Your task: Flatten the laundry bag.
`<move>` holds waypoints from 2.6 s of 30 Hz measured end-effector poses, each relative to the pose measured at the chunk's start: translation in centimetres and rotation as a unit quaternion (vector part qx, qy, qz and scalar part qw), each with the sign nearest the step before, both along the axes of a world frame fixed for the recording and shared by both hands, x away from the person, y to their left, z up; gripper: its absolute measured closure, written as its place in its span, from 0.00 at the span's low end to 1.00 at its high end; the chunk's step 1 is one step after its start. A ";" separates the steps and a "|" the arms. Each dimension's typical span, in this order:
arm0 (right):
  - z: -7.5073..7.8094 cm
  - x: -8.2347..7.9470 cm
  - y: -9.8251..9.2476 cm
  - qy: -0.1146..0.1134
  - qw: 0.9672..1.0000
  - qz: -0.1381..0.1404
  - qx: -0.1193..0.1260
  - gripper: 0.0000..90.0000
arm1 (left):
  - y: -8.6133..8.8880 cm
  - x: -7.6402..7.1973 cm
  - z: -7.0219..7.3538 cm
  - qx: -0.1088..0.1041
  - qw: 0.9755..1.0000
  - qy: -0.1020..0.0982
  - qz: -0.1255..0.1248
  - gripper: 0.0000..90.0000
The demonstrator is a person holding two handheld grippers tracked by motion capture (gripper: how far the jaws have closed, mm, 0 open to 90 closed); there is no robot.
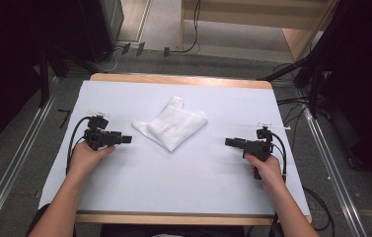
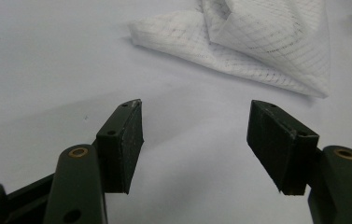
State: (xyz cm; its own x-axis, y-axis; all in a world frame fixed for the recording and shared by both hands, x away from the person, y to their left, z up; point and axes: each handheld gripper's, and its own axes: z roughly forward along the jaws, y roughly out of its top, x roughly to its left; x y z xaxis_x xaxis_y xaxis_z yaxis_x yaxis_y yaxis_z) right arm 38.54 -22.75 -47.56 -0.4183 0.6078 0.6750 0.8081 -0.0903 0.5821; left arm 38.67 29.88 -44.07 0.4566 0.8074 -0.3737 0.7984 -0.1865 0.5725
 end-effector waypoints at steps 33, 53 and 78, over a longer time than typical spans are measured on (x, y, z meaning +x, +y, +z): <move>0.5 -0.2 1.1 0.006 0.999 0.035 -0.016 0.34 | -0.3 0.0 -0.2 0.004 1.000 0.006 -0.006 0.41; 5.5 1.6 11.0 -0.027 0.986 0.154 -0.056 0.30 | -0.2 -0.3 0.3 -0.004 1.000 -0.007 -0.010 0.41; 5.7 5.4 19.6 -0.018 0.975 0.193 -0.112 0.43 | 0.7 -1.6 0.4 -0.007 1.000 -0.015 -0.004 0.41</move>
State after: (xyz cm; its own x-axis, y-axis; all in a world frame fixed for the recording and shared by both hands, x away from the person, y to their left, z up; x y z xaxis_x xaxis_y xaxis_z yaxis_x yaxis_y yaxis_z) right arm 43.95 -3.13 -41.84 -0.6654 0.5313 0.5243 0.7358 0.3485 0.5807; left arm 37.10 30.61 -43.66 0.4739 0.7985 -0.3714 0.7794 -0.1840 0.5989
